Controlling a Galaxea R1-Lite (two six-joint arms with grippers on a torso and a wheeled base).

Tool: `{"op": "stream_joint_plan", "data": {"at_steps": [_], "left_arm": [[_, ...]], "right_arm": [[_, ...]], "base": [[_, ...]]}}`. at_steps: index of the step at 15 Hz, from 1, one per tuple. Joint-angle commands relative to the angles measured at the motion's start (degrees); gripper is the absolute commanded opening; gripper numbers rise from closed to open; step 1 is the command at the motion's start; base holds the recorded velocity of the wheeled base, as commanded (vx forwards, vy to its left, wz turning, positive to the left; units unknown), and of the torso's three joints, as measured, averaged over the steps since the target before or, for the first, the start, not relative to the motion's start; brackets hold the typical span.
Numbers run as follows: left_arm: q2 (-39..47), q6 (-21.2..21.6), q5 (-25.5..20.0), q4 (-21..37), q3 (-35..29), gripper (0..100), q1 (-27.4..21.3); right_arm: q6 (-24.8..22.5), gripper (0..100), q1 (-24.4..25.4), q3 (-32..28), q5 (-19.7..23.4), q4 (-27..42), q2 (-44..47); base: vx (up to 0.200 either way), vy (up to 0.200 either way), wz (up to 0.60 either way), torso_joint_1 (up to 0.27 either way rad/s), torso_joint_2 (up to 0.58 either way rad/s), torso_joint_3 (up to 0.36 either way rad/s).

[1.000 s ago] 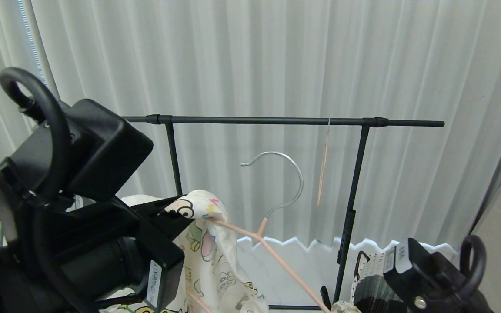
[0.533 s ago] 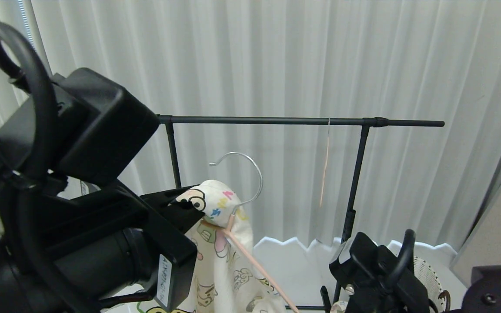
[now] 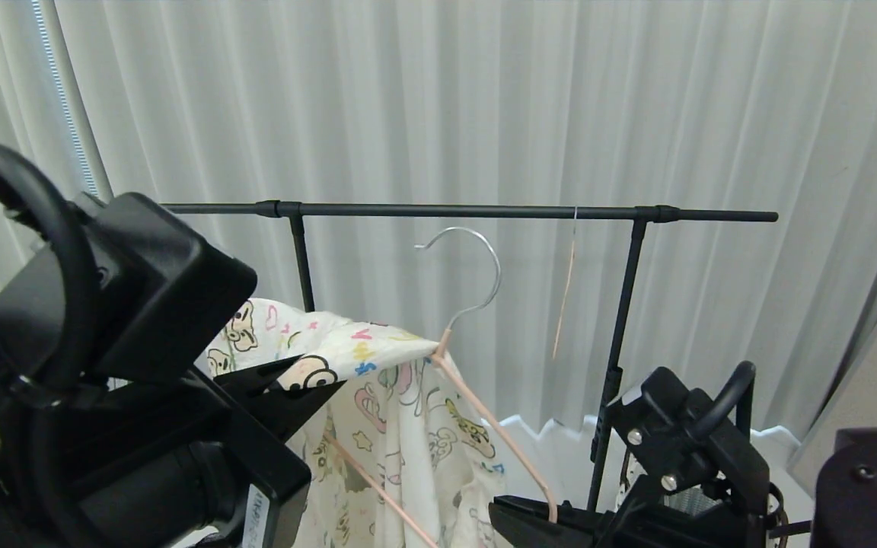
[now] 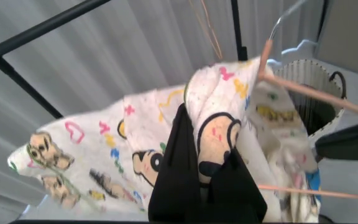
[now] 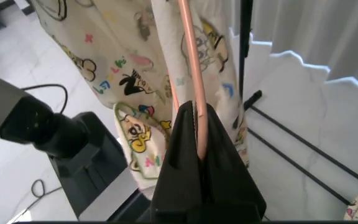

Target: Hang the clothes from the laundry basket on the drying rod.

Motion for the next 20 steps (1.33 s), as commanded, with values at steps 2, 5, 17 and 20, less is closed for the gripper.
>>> {"op": "stream_joint_plan", "data": {"at_steps": [2,5,17,20], "left_arm": [[0.1,0.0,0.0,0.0,1.0,0,0.0],[0.4,-0.1,0.0,0.0,1.7,0,0.0],[-2.4,-0.3,0.1,-0.2,4.4,100,0.1],[-3.7,-0.2,-0.1,-2.4,4.7,100,0.0]], "right_arm": [[0.0,0,-0.4,0.0,-0.2,-2.0,-0.9],[0.0,0,-0.3,0.0,-2.9,-2.4,-0.6],[-7.3,0,-4.2,3.1,-5.0,-8.4,-1.9],[-9.4,0,-5.6,4.9,-5.2,-11.8,-1.9]], "base": [[0.000,0.000,0.00,0.000,0.00,0.000],[0.000,0.000,0.00,0.000,0.00,0.000],[0.000,0.000,0.00,0.000,0.00,0.000],[0.000,0.000,0.00,0.000,0.00,0.000]]}}
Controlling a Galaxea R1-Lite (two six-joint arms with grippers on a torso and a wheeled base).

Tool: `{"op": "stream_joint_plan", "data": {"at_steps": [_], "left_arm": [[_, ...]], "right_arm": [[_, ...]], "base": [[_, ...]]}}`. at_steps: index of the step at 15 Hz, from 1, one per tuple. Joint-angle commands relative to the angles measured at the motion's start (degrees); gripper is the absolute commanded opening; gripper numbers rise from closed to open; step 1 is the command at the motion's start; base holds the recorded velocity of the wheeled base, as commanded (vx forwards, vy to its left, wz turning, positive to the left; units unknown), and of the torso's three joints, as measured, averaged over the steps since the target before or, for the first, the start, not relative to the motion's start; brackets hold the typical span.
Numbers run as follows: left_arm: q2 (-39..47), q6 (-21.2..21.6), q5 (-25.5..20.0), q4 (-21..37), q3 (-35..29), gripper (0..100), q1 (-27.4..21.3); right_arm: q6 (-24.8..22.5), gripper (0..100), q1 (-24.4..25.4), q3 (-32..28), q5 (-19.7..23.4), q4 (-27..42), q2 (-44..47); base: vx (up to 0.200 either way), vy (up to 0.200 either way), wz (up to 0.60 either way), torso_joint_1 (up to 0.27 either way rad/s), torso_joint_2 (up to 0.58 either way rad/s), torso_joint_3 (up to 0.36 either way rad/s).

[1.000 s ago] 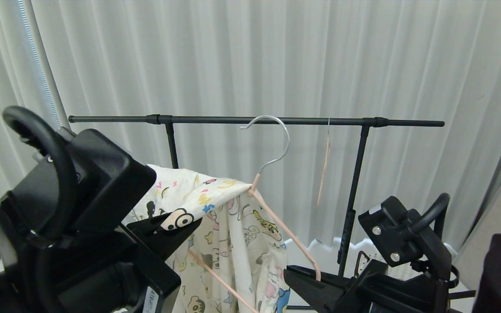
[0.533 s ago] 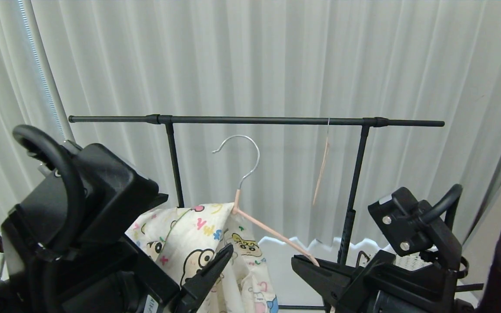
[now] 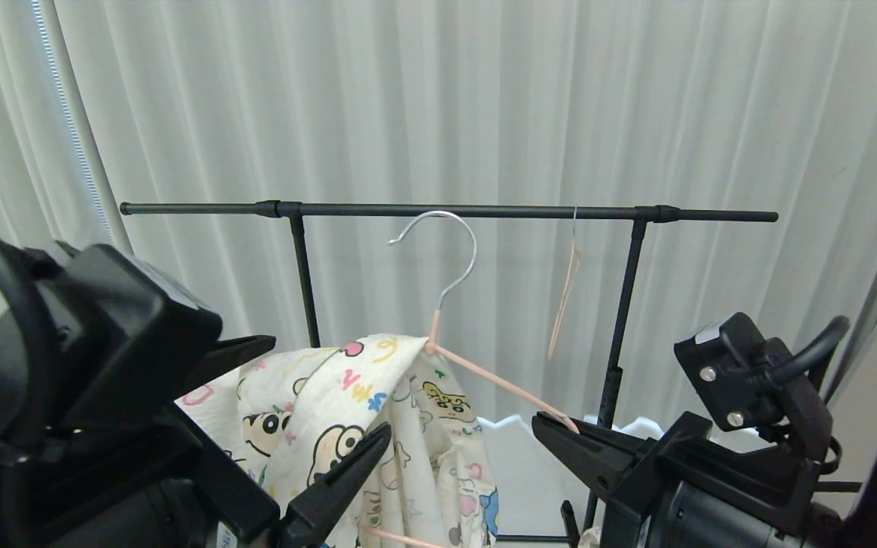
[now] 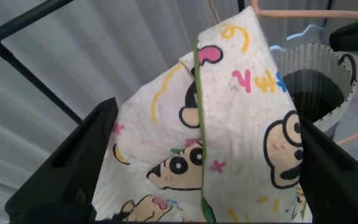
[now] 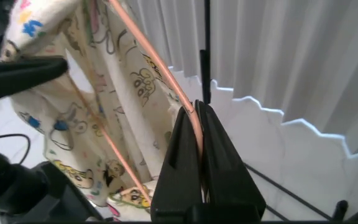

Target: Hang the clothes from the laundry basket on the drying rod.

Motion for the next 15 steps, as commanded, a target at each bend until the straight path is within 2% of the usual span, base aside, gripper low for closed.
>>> {"op": "stream_joint_plan", "data": {"at_steps": [1,3,7,11,15], "left_arm": [[-0.8,0.1,0.0,-2.7,0.3,100,0.1],[-0.4,0.2,-0.2,-5.6,0.4,100,-0.2],[-0.5,0.2,-0.3,-5.7,2.4,100,-0.5],[0.9,0.3,-0.4,-6.0,2.9,100,-4.2],[0.2,1.0,-0.4,-6.1,5.2,100,-4.7]], "right_arm": [[-0.5,0,-1.2,0.5,0.0,-0.2,-0.1],[-1.6,0,-2.6,0.4,0.0,-1.1,0.1],[-2.9,0,-4.0,0.2,0.0,-2.7,0.3],[-3.5,0,-4.1,-0.1,0.0,-3.2,0.5],[-3.7,0,-4.4,-0.4,-1.4,-3.2,0.4]], "base": [[0.000,0.000,0.00,0.000,0.00,0.000],[0.000,0.000,0.00,0.000,0.00,0.000],[0.000,0.000,0.00,0.000,0.00,0.000],[0.000,0.000,0.00,0.000,0.00,0.000],[0.000,0.000,0.00,0.000,0.00,0.000]]}}
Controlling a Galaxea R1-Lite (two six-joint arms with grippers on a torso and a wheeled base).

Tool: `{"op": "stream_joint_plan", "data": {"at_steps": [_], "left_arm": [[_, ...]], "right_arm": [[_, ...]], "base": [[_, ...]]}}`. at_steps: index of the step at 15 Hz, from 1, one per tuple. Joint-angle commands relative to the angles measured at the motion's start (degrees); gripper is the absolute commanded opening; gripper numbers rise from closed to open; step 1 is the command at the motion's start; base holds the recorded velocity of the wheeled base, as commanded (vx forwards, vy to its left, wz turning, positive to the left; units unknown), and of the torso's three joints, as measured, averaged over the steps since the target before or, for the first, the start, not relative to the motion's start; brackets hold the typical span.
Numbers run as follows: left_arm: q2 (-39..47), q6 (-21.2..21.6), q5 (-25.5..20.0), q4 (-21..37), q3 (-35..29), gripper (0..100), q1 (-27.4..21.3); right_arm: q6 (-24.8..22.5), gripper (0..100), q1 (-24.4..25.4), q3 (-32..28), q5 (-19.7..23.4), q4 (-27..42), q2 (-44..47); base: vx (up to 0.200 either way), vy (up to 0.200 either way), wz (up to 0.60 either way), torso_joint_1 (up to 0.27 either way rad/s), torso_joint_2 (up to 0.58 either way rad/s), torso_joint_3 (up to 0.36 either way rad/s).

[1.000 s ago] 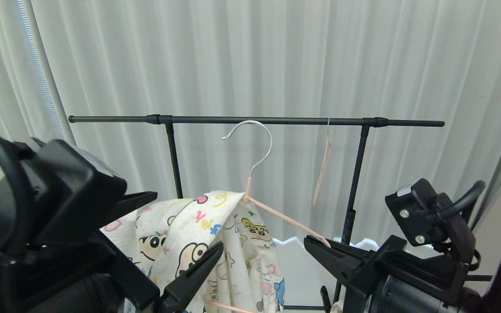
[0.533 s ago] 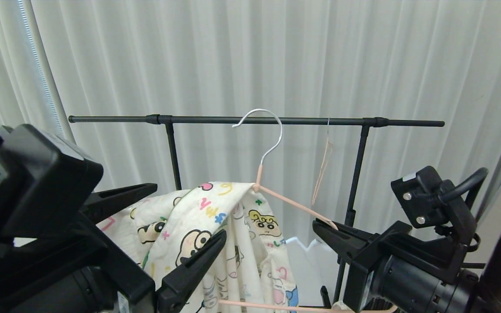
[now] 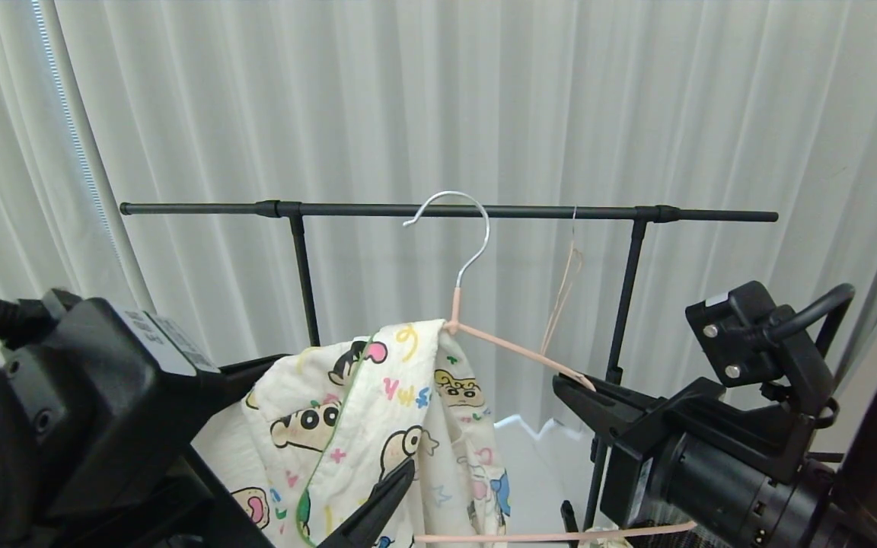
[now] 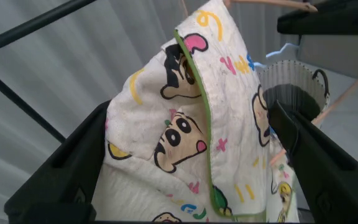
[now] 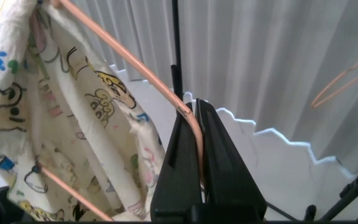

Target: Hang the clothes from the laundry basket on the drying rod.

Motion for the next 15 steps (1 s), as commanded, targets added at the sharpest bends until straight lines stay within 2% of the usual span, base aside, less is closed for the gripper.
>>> {"op": "stream_joint_plan", "data": {"at_steps": [1,5,8,10,15], "left_arm": [[-0.5,0.1,-0.1,0.0,0.4,100,-0.1],[-1.7,0.1,-0.1,-0.2,0.1,100,0.1],[-1.7,1.2,-0.2,-9.1,-0.5,100,0.4],[-2.0,4.2,-0.2,-9.9,-0.3,100,0.4],[-2.4,4.3,-0.2,-10.5,-0.2,100,3.8]], "right_arm": [[0.1,0,-0.2,-0.1,-0.1,-0.2,0.0],[-1.1,0,-1.2,0.0,-0.1,-1.3,-0.3],[-1.2,0,-1.5,0.2,0.3,-1.2,-0.3],[-1.3,0,-2.0,0.1,0.3,-1.2,0.0],[-3.9,0,-4.2,0.1,0.5,-1.3,-0.4]], "base": [[0.000,0.000,0.00,0.000,0.00,0.000],[0.000,0.000,0.00,0.000,0.00,0.000],[0.000,0.000,0.00,0.000,0.00,0.000],[0.000,0.000,0.00,0.000,0.00,0.000],[0.000,0.000,0.00,0.000,0.00,0.000]]}}
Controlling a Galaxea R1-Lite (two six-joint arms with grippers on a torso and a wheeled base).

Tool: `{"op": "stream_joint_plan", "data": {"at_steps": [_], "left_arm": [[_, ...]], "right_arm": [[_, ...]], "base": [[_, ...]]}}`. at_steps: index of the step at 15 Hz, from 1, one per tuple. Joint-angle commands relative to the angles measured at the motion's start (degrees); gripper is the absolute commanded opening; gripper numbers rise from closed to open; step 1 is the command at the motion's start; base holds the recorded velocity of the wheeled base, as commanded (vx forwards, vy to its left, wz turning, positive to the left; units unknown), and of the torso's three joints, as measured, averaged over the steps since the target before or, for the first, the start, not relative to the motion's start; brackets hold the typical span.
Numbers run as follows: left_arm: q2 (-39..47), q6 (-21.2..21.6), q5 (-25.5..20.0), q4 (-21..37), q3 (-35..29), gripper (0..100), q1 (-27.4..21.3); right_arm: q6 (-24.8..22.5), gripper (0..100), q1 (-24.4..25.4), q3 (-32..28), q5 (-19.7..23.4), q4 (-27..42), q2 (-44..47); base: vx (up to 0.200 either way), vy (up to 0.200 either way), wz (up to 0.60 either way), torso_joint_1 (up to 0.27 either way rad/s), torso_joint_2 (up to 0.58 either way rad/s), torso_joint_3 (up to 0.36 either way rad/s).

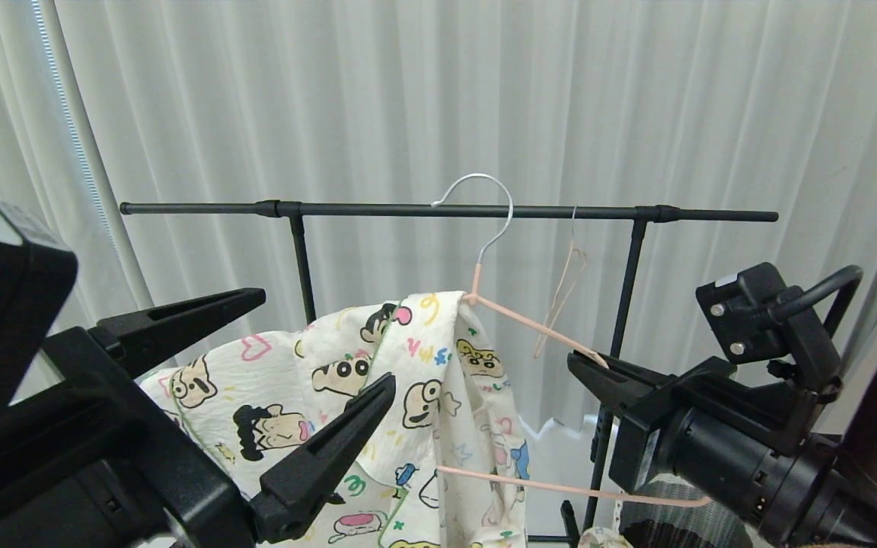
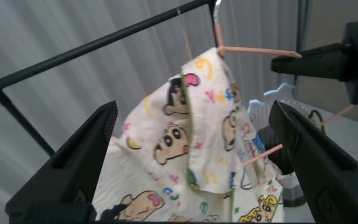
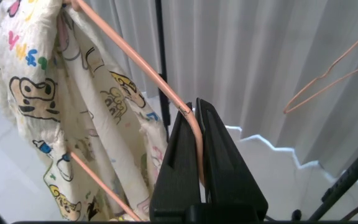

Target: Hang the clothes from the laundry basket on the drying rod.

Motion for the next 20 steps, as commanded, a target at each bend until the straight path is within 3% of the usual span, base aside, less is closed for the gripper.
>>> {"op": "stream_joint_plan", "data": {"at_steps": [1,3,5,9,11,16,20], "left_arm": [[-0.5,0.0,0.0,-0.1,0.5,100,0.7],[-2.9,0.1,-0.6,-0.1,3.9,100,0.6],[-8.3,0.4,-9.6,0.1,8.6,100,1.9],[-8.2,1.2,-27.4,0.3,7.2,100,18.4],[-6.1,1.2,-35.9,0.3,6.7,100,23.2],[2.6,1.2,-49.4,0.4,5.5,100,22.3],[11.0,1.1,-50.8,0.3,1.6,100,14.7]], "right_arm": [[-1.2,0,-0.7,0.1,-0.1,0.0,-0.2],[-3.1,0,-1.5,0.1,-0.1,0.0,-0.7],[-5.1,0,-2.4,0.9,0.1,0.0,-2.8],[-8.3,0,-2.8,7.9,1.7,0.1,-11.1],[-9.4,0,-2.8,11.1,1.8,0.1,-14.0],[-12.4,0,-2.4,17.9,3.7,0.1,-18.5],[-12.9,0,1.2,18.4,4.0,0.1,-18.6]], "base": [[0.000,0.000,0.00,0.000,0.00,0.000],[0.000,0.000,0.00,0.000,0.00,0.000],[0.000,0.000,0.00,0.000,0.00,0.000],[0.000,0.000,0.00,0.000,0.00,0.000],[0.000,0.000,0.00,0.000,0.00,0.000],[0.000,0.000,0.00,0.000,0.00,0.000],[0.000,0.000,0.00,0.000,0.00,0.000]]}}
